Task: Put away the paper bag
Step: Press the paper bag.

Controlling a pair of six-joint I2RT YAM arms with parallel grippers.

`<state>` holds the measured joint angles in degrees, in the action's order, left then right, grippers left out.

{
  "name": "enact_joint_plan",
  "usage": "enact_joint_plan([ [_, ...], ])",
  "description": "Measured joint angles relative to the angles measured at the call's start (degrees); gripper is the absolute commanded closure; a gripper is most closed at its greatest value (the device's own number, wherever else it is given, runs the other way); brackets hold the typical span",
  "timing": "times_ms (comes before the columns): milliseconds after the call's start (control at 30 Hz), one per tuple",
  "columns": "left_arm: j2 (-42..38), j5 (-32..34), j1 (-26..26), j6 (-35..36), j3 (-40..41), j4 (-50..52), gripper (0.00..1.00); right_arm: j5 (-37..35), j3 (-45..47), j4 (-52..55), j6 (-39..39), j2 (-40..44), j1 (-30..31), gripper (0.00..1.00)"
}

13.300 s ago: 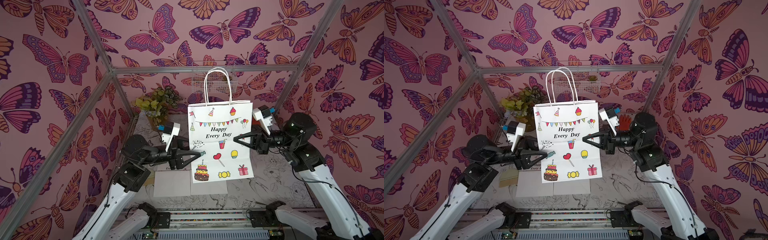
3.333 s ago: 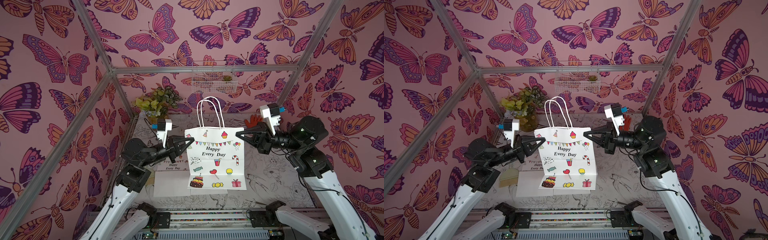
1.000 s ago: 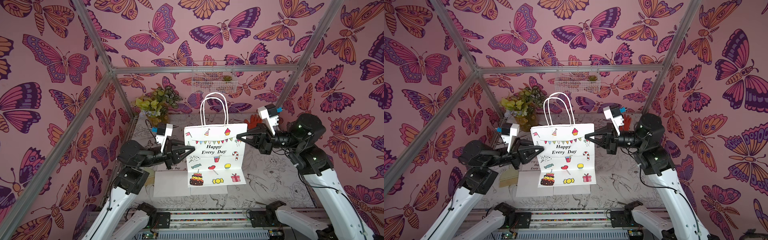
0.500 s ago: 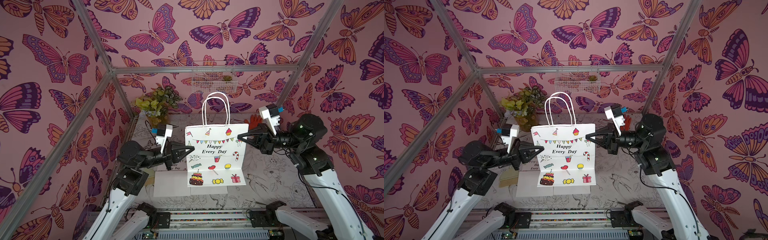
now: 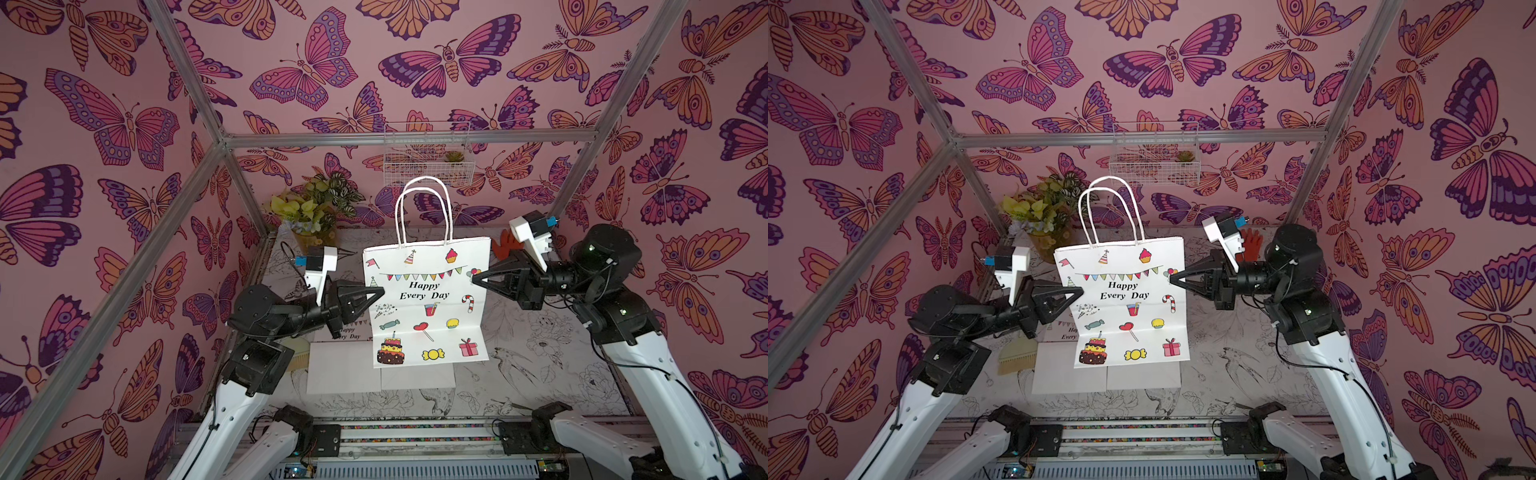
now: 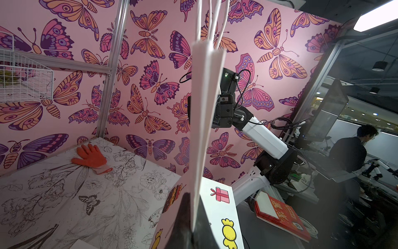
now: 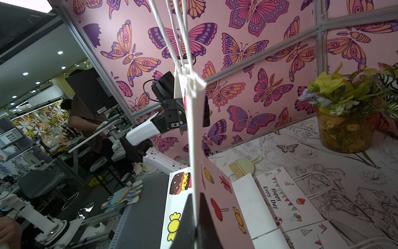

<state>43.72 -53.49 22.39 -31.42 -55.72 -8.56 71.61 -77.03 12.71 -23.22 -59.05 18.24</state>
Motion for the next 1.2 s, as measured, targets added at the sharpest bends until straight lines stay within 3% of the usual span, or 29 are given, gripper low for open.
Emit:
enact_joint_plan([
  [33, 0.02, -0.24, 0.0, -0.15, 0.0, -0.02, 1.0, -0.04, 0.0, 0.0, 0.09, 0.0, -0.09, 1.0],
  [100, 0.44, -1.25, 0.0, -0.42, -0.02, -0.46, 0.83, -0.24, 0.0, 0.04, 0.09, 0.02, -0.22, 1.0],
  [167, 1.14, -2.89, -0.15, -0.61, -0.13, -0.96, 0.6, -0.61, 0.02, 0.0, -0.22, 0.0, -0.5, 1.0],
  [233, 1.86, -4.28, -0.15, -0.92, -0.2, -1.2, 0.52, -1.01, 0.04, -0.31, -0.81, 0.04, -0.85, 1.0],
  [333, 2.75, -5.4, -0.26, -1.51, -0.17, -1.18, 0.58, -1.68, 0.5, -1.68, -2.19, 0.2, -1.7, 1.0],
  [600, 2.51, -6.29, -0.26, -0.81, -0.22, -0.33, 1.0, -2.58, 1.25, -4.83, -5.27, 1.2, -2.8, 1.0],
  [800, 2.34, -5.81, -0.39, -0.31, -0.22, -0.17, 1.0, -2.23, 1.68, -6.08, -6.05, 1.36, -2.84, 1.0],
  [1067, 1.42, -3.89, -0.74, -0.35, -0.22, 0.92, 1.0, 0.09, 2.43, -6.64, -6.38, 0.81, -3.02, 0.64],
  [1133, 1.07, -3.45, -0.76, -0.37, -0.24, 0.92, 1.0, 0.74, 2.49, -6.4, -5.92, 0.81, -3.1, 0.63],
  [1200, 0.79, -3.23, -0.76, -0.39, -0.24, 0.92, 1.0, 1.27, 2.49, -6.05, -5.33, 0.81, -3.13, 0.72],
])
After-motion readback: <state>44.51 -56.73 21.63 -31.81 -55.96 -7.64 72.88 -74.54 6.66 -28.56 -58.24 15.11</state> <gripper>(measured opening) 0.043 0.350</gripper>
